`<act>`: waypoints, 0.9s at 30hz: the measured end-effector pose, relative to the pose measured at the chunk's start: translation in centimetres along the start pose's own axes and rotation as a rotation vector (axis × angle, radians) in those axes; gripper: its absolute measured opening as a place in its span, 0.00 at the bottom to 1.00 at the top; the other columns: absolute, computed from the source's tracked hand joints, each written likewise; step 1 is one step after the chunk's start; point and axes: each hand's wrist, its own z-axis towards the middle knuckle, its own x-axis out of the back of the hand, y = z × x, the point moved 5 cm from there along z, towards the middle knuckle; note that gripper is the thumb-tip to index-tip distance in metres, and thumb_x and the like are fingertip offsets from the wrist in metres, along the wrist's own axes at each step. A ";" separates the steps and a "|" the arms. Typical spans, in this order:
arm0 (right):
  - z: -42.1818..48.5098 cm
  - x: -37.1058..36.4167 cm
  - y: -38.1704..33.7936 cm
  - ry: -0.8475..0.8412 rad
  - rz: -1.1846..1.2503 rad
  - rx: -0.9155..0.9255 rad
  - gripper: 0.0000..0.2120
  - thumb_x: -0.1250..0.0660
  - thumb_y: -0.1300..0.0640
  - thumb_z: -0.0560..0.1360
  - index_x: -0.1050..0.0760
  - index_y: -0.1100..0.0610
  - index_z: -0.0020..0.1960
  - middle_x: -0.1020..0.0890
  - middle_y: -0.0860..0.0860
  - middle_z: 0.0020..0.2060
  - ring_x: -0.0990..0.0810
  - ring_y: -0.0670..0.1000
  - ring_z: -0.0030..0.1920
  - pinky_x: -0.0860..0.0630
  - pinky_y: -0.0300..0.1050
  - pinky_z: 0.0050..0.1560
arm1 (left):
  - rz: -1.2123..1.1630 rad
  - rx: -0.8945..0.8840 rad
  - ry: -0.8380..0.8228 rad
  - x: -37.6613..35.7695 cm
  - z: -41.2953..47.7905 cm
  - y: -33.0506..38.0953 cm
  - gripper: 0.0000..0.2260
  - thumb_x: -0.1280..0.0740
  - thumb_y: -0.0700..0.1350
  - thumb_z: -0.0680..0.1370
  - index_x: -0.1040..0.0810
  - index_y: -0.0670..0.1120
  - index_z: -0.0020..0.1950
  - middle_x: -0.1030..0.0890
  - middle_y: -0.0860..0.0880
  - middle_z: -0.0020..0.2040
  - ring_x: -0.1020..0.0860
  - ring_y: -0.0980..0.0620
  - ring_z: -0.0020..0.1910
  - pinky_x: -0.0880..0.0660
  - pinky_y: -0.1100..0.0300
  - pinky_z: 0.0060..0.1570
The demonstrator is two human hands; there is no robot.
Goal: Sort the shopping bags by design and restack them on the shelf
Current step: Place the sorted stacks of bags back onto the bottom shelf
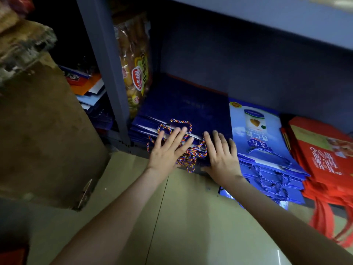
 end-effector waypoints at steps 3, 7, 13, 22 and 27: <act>-0.3 -0.8 -0.3 0.002 -0.059 0.012 0.64 0.19 0.41 0.51 0.52 0.58 0.76 0.31 0.62 0.69 0.29 0.60 0.67 0.35 0.60 0.65 | 0.089 0.010 0.088 -1.2 0.3 -0.3 0.49 0.29 0.44 0.70 0.63 0.46 0.77 0.62 0.41 0.77 0.57 0.43 0.76 0.60 0.42 0.73; -0.7 -2.2 -0.6 0.056 -0.115 0.066 0.57 0.20 0.47 0.59 0.52 0.59 0.75 0.30 0.64 0.67 0.28 0.62 0.65 0.33 0.60 0.64 | 0.115 -0.014 0.131 -2.0 0.0 0.2 0.39 0.34 0.41 0.74 0.56 0.47 0.76 0.51 0.38 0.76 0.49 0.43 0.73 0.58 0.42 0.73; -0.3 -2.0 -0.1 0.085 -0.079 0.114 0.53 0.23 0.46 0.62 0.51 0.60 0.75 0.24 0.64 0.60 0.25 0.62 0.59 0.29 0.57 0.57 | -0.024 0.004 0.157 0.5 -0.1 -0.2 0.21 0.38 0.41 0.74 0.32 0.46 0.67 0.29 0.43 0.68 0.32 0.44 0.68 0.43 0.44 0.68; -1.2 0.7 1.3 0.049 0.099 0.047 0.55 0.21 0.53 0.57 0.48 0.54 0.76 0.27 0.62 0.64 0.27 0.61 0.62 0.31 0.57 0.59 | -0.398 -0.091 0.059 2.7 -5.6 -0.1 0.20 0.41 0.44 0.72 0.32 0.42 0.64 0.20 0.44 0.50 0.29 0.46 0.54 0.32 0.53 0.56; -3.5 0.9 2.7 -0.017 0.126 0.081 0.52 0.20 0.51 0.57 0.43 0.56 0.74 0.30 0.60 0.68 0.29 0.59 0.66 0.30 0.59 0.61 | -0.480 0.042 0.032 3.3 -6.4 -0.5 0.25 0.41 0.50 0.75 0.35 0.41 0.70 0.24 0.42 0.62 0.32 0.47 0.64 0.34 0.51 0.64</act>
